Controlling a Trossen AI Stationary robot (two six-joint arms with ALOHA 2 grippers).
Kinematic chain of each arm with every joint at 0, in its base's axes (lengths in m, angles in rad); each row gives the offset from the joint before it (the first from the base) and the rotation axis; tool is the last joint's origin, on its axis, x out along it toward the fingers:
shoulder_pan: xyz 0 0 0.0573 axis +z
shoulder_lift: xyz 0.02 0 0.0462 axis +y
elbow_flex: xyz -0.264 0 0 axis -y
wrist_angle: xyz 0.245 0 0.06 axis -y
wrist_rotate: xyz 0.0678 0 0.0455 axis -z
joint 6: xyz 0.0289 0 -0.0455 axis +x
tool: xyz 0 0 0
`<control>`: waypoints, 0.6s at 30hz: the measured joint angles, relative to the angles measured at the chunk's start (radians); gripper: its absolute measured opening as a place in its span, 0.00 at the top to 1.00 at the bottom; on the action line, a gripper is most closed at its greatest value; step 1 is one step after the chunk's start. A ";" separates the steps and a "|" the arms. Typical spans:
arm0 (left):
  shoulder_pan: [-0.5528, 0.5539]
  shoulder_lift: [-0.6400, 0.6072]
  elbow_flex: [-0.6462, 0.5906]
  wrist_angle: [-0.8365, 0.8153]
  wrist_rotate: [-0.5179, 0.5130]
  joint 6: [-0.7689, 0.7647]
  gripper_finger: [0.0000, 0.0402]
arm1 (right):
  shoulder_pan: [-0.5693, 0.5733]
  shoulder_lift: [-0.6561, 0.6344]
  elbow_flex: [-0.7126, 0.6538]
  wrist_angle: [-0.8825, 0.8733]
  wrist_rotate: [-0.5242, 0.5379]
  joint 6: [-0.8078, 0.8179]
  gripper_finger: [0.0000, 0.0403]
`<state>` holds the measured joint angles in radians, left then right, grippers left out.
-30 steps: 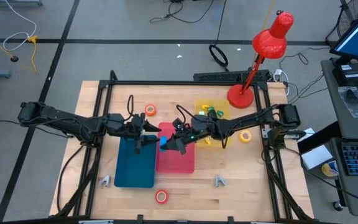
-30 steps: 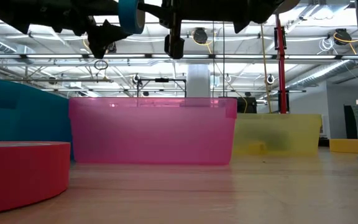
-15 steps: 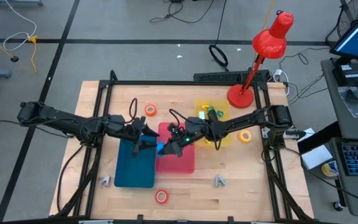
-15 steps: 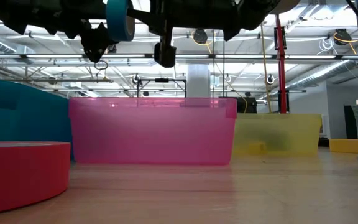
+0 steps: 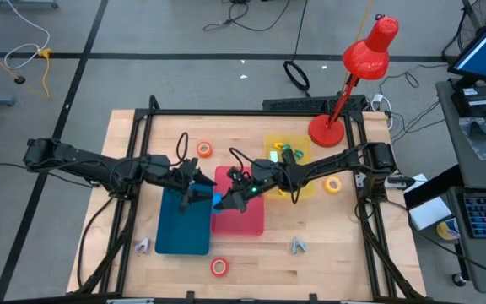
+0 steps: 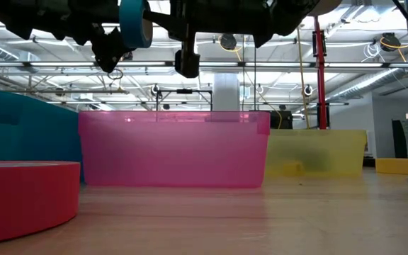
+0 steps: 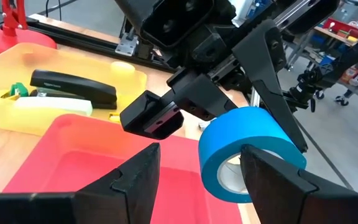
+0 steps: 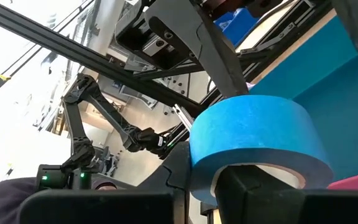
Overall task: Pick and place Stapler, Stapler remover, tape
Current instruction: Put the blue tape into the blue bin
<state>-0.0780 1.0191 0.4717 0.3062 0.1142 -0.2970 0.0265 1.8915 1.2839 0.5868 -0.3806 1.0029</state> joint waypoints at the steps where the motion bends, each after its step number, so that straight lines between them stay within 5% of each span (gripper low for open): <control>1: 0.000 0.000 0.000 -0.003 0.002 0.000 0.44 | 0.000 0.000 0.000 0.000 0.001 0.003 0.92; 18: 0.000 -0.001 0.003 -0.060 0.127 -0.001 0.44 | -0.013 0.000 0.008 0.025 -0.035 0.025 0.92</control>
<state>-0.0780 1.0186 0.4751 0.2465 0.2414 -0.2985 0.0135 1.8912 1.2917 0.6120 -0.4155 1.0281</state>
